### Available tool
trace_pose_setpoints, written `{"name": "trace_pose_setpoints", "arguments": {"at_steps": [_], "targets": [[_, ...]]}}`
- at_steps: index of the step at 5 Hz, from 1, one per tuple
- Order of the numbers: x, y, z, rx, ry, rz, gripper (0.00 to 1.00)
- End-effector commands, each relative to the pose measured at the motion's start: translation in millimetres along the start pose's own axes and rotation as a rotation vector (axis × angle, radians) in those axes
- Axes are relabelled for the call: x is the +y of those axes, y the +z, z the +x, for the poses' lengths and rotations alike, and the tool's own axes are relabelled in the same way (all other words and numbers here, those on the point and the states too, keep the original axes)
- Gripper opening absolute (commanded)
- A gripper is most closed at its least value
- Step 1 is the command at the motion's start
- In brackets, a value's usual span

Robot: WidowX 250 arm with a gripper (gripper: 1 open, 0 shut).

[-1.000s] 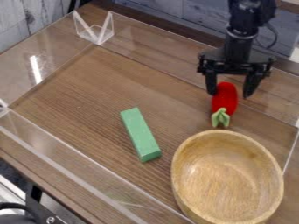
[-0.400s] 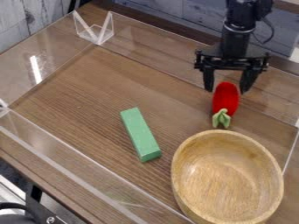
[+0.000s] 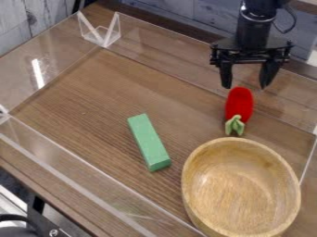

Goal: Move the red object to the right side of the table

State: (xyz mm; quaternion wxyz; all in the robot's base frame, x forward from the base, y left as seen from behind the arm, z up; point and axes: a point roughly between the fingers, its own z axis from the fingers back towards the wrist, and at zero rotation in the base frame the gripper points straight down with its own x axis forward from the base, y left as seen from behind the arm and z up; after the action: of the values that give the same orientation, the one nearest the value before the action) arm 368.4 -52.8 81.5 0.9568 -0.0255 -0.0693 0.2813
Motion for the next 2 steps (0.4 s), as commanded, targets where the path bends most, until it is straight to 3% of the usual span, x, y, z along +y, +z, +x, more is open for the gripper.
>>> {"name": "trace_pose_setpoints", "arguments": {"at_steps": [1,2], "targets": [[-0.4,39.8,14.8,-0.082,-0.018,-0.084,1.0],[5.9,51.0,14.1,-0.087,-0.046,-0.099,1.0]]}}
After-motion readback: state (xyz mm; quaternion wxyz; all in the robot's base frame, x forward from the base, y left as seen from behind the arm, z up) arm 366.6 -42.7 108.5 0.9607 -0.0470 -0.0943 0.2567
